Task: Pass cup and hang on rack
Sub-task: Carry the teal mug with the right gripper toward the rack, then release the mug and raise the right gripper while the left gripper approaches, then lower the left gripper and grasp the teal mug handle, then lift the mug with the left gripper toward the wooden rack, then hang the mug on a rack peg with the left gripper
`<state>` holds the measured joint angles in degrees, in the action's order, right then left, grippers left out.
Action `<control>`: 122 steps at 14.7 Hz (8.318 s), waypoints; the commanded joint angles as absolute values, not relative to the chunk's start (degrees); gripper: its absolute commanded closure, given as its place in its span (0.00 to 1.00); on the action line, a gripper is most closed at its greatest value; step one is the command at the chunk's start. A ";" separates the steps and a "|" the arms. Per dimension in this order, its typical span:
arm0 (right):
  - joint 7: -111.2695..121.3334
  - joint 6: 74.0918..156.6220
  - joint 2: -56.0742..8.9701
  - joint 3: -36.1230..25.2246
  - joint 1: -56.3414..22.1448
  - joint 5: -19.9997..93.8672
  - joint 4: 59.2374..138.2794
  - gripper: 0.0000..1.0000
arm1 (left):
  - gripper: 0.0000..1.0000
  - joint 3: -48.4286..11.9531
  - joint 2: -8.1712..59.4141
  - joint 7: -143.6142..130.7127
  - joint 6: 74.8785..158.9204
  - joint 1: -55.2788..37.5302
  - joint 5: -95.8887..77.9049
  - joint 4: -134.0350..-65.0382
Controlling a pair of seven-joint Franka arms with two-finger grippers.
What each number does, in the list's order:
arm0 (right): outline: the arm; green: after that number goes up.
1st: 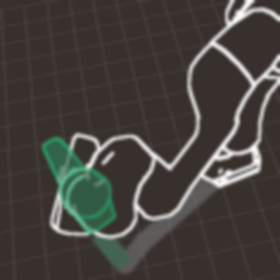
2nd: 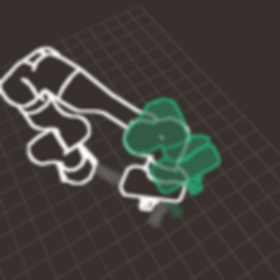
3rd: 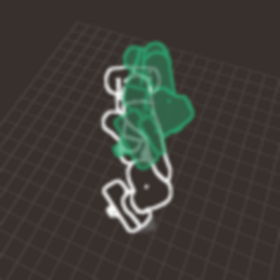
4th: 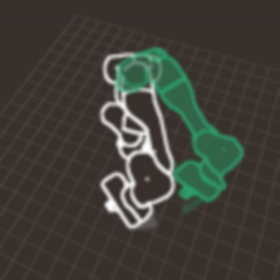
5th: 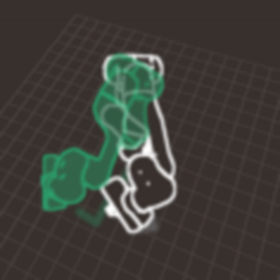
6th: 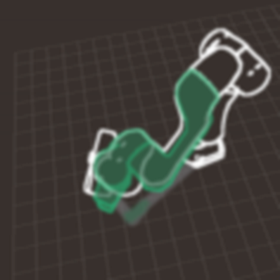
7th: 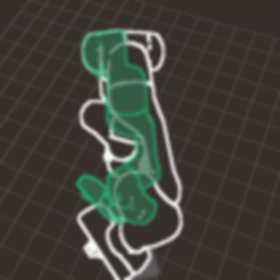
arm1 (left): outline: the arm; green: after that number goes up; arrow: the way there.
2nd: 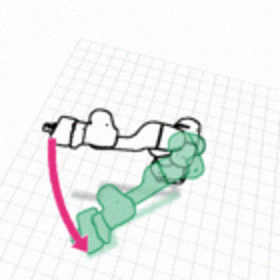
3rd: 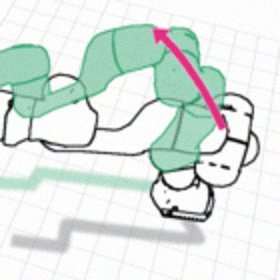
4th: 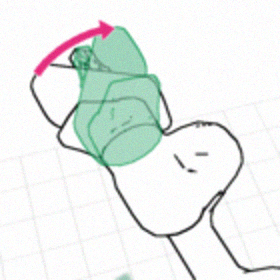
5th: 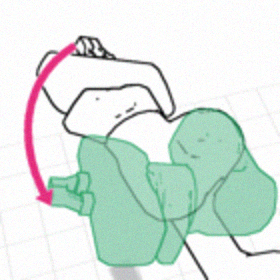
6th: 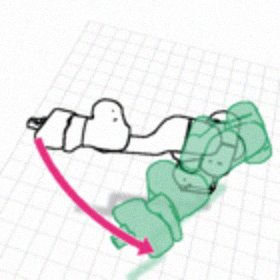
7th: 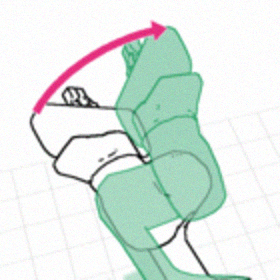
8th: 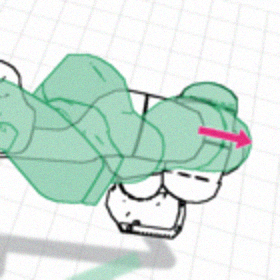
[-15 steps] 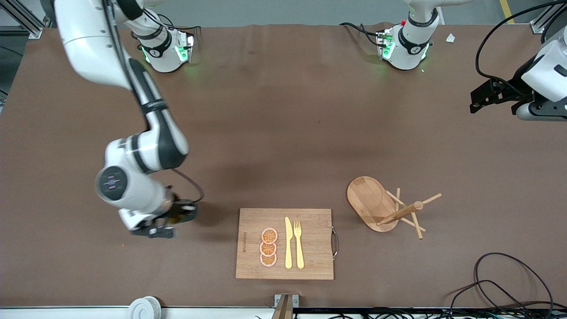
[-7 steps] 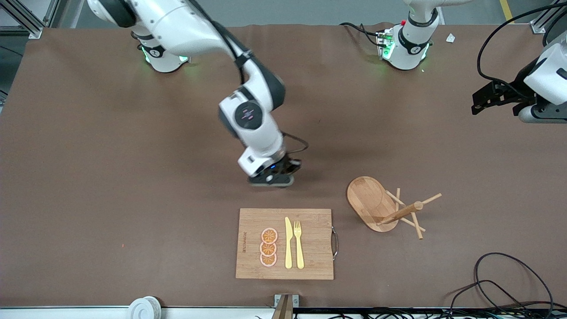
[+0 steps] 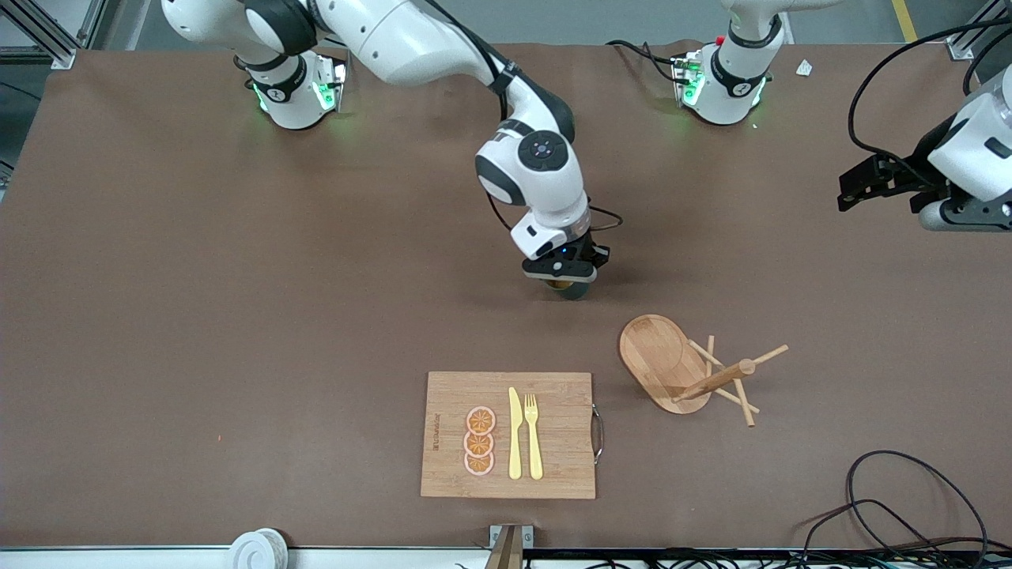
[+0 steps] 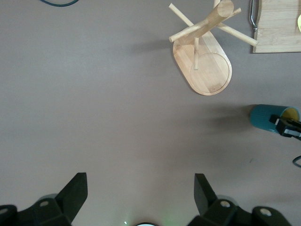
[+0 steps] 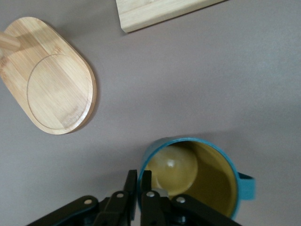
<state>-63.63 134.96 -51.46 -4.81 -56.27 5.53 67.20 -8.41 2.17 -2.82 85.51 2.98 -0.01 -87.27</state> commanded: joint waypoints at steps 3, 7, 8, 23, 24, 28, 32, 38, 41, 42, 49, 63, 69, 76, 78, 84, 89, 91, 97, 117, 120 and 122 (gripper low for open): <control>-64.78 125.97 -48.79 -6.77 -54.94 5.27 65.04 0.00 | 0.00 -8.44 2.20 -2.55 85.08 2.99 0.17 -85.69; -61.46 123.06 -44.31 -8.35 -50.73 5.71 65.04 0.00 | 0.00 -9.23 1.32 -2.55 83.16 2.73 0.44 -84.64; -57.52 120.44 -42.90 -8.09 -48.10 5.80 65.04 0.00 | 0.00 -9.23 1.23 -2.46 82.88 2.55 0.18 -84.55; -12.41 104.06 -14.26 -8.35 -16.45 4.75 87.16 0.00 | 0.00 -21.45 16.33 -42.67 88.33 -14.03 12.02 -84.64; -10.83 103.98 -12.06 -8.35 -15.04 3.88 89.10 0.00 | 0.01 -21.36 18.35 -46.46 89.20 -17.37 13.52 -84.64; -7.04 103.71 -3.53 -8.35 -12.92 -0.08 95.97 0.00 | 0.01 -21.36 27.40 -66.66 90.53 -27.75 22.92 -84.64; -2.73 103.54 -0.36 -8.35 -10.55 -0.79 97.21 0.00 | 0.01 -21.27 34.08 -85.38 95.00 -36.89 32.41 -84.81; -1.76 101.16 1.93 2.34 2.69 -0.79 97.03 0.00 | 0.01 -21.27 40.77 -101.49 95.10 -41.83 45.77 -85.95; -1.84 100.11 1.85 4.92 5.27 -0.88 96.42 0.00 | 0.01 -21.18 42.36 -110.79 95.10 -43.94 51.13 -88.49; -2.02 99.24 1.76 4.83 5.36 -0.79 95.72 0.00 | 0.01 -21.18 43.06 -115.62 94.92 -44.90 54.20 -89.90; -2.11 98.53 -0.09 4.75 5.80 -1.32 89.39 0.00 | 0.16 -20.74 47.29 -128.23 94.31 -46.23 62.40 -90.70; -2.46 98.70 -0.79 4.66 5.89 -0.44 87.63 0.00 | 0.91 -20.48 49.04 -128.07 94.39 -45.44 68.29 -89.48; -2.46 98.61 -0.79 4.66 6.59 -0.26 87.36 0.00 | 0.99 -21.18 44.92 -113.58 94.39 -40.27 57.41 -77.89; -2.46 98.61 -0.79 4.66 6.59 -0.26 87.45 0.00 | 1.00 -21.62 32.10 -99.87 98.70 -28.06 33.17 -73.39; -2.46 98.61 -0.79 4.66 6.59 -0.26 87.36 0.00 | 1.00 -21.62 29.11 -94.77 98.70 -24.28 26.05 -73.39; -2.46 98.61 -0.79 4.66 6.59 -0.26 87.36 0.00 | 1.00 -21.71 26.28 -88.86 104.32 -12.50 -0.40 -72.60; -2.46 98.61 -0.79 4.66 6.59 -0.26 87.36 0.00 | 1.00 -21.53 26.54 -88.25 106.96 -4.67 -17.98 -72.60; -2.46 98.61 -0.79 4.66 6.59 -0.26 87.36 0.00 | 1.00 -21.45 26.98 -85.09 106.96 -1.51 -25.28 -72.77; -2.55 98.61 -0.79 4.66 6.59 -0.26 87.36 0.00 | 1.00 -21.09 30.14 -78.85 106.26 4.39 -40.60 -73.39; -2.55 98.70 -0.88 4.66 6.50 -0.26 87.45 0.00 | 1.00 -19.77 35.07 -60.03 104.24 9.84 -31.99 -75.50; -2.55 98.70 -0.88 4.66 6.59 -0.26 87.36 0.00 | 1.00 -19.69 35.60 -60.12 104.33 10.11 -32.17 -75.32; -2.55 98.70 -0.88 4.66 6.59 -0.26 87.36 0.00 | 0.98 -19.78 36.03 -60.12 104.33 10.81 -32.34 -75.24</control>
